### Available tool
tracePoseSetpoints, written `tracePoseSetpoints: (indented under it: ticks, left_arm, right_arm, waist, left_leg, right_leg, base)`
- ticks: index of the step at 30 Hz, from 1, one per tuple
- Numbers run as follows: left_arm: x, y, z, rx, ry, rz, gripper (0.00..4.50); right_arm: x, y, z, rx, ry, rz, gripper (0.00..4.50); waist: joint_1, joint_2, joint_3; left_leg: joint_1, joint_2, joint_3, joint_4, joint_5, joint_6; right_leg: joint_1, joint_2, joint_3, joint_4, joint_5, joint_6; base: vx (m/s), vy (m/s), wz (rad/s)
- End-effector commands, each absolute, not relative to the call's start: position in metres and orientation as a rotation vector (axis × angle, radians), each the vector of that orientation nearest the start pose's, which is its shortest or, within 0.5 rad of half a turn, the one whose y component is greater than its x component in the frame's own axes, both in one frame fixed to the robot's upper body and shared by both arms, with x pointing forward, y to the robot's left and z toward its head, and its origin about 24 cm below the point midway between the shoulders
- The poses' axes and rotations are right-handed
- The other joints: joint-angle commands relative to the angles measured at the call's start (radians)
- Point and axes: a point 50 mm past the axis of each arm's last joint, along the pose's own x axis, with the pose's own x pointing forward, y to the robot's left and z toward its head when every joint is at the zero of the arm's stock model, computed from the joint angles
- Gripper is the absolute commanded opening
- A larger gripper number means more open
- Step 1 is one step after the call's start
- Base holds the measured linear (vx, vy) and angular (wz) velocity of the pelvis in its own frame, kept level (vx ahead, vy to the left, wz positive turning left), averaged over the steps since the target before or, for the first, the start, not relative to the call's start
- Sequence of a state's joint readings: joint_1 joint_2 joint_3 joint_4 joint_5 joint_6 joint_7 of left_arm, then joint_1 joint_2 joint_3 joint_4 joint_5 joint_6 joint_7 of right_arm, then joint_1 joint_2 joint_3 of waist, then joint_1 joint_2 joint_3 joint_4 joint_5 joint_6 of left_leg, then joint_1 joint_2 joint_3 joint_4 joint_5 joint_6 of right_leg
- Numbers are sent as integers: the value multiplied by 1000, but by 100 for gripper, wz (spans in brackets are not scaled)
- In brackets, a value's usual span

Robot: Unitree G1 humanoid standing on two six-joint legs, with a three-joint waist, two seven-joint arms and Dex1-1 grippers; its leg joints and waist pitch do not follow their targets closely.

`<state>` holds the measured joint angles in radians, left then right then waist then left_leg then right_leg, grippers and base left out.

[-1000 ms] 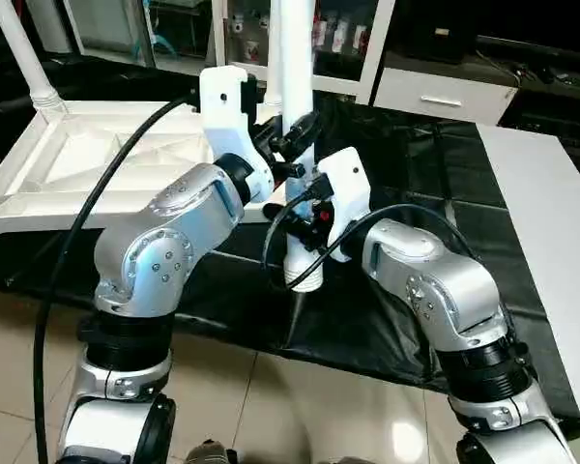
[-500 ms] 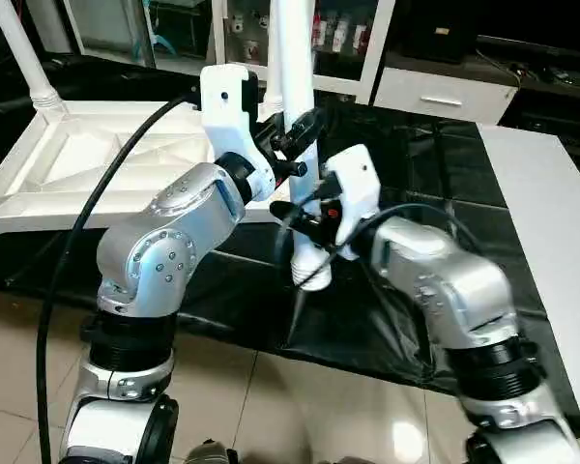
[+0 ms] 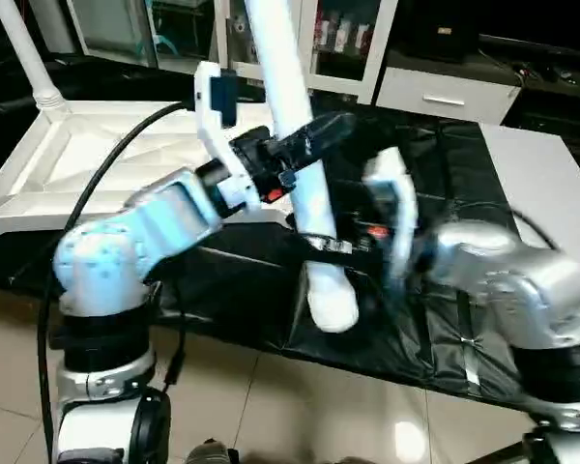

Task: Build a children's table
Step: Pick table leg

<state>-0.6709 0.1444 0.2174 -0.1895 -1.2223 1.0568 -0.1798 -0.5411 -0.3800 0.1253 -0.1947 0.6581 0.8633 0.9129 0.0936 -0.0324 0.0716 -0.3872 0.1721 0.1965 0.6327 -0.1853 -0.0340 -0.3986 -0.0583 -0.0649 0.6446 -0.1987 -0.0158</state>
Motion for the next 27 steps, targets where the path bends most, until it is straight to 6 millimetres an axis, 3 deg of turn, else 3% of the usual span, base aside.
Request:
tracePoseSetpoints:
  ticks: [1,5,8,10,18,19,27]
  left_arm:
    - [285,92,231,-757,78,-1157,328]
    - [283,98,236,-821,52,-1203,328]
    - [278,101,239,-826,44,-1260,328]
    - [276,101,238,-813,62,-1276,293]
    - [277,103,236,-813,95,-1251,248]
    - [277,103,236,-813,96,-1245,218]
    - [281,104,234,-822,104,-1199,199]
  right_arm:
    - [262,-84,169,162,195,1532,183]
    - [261,-88,172,206,196,1564,183]
    - [257,-92,173,242,220,1615,183]
    - [255,-93,172,233,239,1633,183]
    - [257,-94,170,233,247,1624,183]
    - [257,-94,170,235,247,1625,183]
    - [260,-93,171,223,232,1599,183]
  waist:
    - [4,10,-71]
    - [3,10,-70]
    - [4,11,-71]
    - [6,11,-72]
    - [12,10,-71]
    - [13,10,-71]
    - [14,8,-72]
  left_leg:
    - [20,54,-36,-77,-196,-49]
    - [23,53,-38,-78,-208,-52]
    - [23,55,-40,-80,-204,-54]
    - [24,56,-39,-80,-196,-56]
    - [24,56,-37,-81,-179,-67]
    - [24,57,-38,-81,-181,-67]
    - [23,56,-39,-81,-175,-69]
  right_leg:
    - [47,-84,58,-94,-267,-150]
    - [44,-82,57,-101,-317,-124]
    - [45,-81,57,-98,-306,-117]
    - [44,-81,57,-96,-297,-113]
    - [44,-84,57,-96,-312,-96]
    - [44,-84,57,-97,-315,-93]
    - [43,-83,57,-97,-326,-77]
  base:
    - [0,0,0]
    - [0,0,0]
    - [0,0,0]
    - [0,0,0]
    - [0,0,0]
    - [0,0,0]
    - [0,0,0]
